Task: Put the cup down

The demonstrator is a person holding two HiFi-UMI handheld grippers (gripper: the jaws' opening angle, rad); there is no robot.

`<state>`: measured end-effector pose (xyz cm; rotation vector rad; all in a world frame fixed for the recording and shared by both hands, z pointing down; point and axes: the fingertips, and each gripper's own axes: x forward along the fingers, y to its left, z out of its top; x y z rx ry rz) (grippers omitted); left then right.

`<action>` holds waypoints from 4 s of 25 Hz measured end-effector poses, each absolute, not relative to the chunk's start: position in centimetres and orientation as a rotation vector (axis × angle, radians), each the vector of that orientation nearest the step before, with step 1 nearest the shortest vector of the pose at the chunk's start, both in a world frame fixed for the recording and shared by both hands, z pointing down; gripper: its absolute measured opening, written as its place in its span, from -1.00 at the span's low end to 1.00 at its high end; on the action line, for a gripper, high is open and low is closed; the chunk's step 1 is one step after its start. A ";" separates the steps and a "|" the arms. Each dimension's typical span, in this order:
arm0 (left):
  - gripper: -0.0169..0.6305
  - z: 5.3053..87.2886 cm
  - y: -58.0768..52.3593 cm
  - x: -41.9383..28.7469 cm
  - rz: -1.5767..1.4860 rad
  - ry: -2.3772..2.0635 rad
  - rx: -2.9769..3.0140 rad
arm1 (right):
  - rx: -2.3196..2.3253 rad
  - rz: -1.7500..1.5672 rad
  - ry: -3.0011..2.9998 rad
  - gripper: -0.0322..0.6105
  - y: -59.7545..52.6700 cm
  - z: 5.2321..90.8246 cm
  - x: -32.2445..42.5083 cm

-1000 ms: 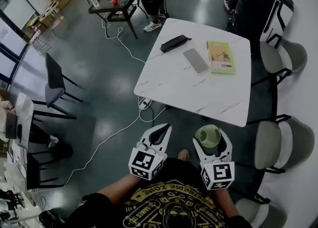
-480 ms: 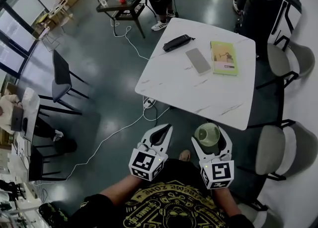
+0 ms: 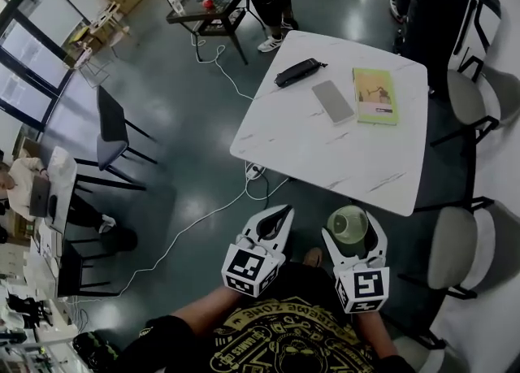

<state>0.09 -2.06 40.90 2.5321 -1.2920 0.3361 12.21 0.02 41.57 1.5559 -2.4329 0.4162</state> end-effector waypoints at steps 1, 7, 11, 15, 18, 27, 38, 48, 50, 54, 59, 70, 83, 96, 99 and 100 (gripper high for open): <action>-0.92 41.0 -2.3 0.3 0.336 -1.280 2.538 | 1.563 0.419 -2.426 0.28 -0.1 41.7 12.3; -0.92 41.1 -4.6 1.4 0.324 -1.202 2.588 | 1.621 0.427 -2.375 0.28 -1.3 41.9 12.7; -0.92 41.3 -6.4 1.4 0.322 -1.160 2.598 | 1.643 0.426 -2.338 0.28 -2.9 42.0 12.6; -0.92 41.5 -8.6 0.9 0.326 -1.125 2.604 | 1.665 0.430 -2.298 0.28 -4.7 41.9 12.0; -0.92 41.3 -10.4 0.5 0.326 -1.095 2.631 | 1.685 0.433 -2.272 0.28 -6.3 41.8 11.4; -0.92 41.6 -15.6 -1.9 0.309 -1.012 2.658 | 1.761 0.440 -2.186 0.28 -11.0 41.3 9.0; -0.92 41.7 -19.8 -5.1 0.269 -0.934 2.688 | 1.836 0.413 -2.106 0.28 -14.9 40.8 6.1; -0.92 42.5 -22.0 -6.1 0.265 -0.919 2.662 | 1.831 0.419 -2.075 0.28 -16.9 41.1 5.0; -0.92 42.8 -22.6 -5.9 0.268 -0.924 2.655 | 1.829 0.424 -2.075 0.28 -17.5 41.5 5.4; -0.92 43.3 -24.1 -5.5 0.292 -0.949 2.645 | 1.817 0.445 -2.085 0.28 -19.4 42.3 6.3; -0.92 43.3 -26.5 -5.1 0.311 -0.997 2.624 | 1.785 0.448 -2.114 0.28 -22.5 42.5 7.4; -0.92 45.4 -31.2 -2.2 0.355 -1.031 2.554 | 1.735 0.484 -2.137 0.28 -29.0 44.6 10.6; -0.92 48.7 -35.3 0.7 0.435 -1.044 2.500 | 1.669 0.519 -2.144 0.28 -34.6 47.9 12.6; -0.92 52.7 -37.3 1.9 0.521 -1.052 2.434 | 1.612 0.539 -2.149 0.28 -38.4 52.0 13.3; -0.92 53.3 -37.5 2.4 0.535 -1.041 2.429 | 1.610 0.537 -2.146 0.28 -39.1 52.7 13.7; -0.92 53.5 -37.6 2.6 0.538 -1.039 2.429 | 1.611 0.537 -2.145 0.28 -39.3 53.0 13.8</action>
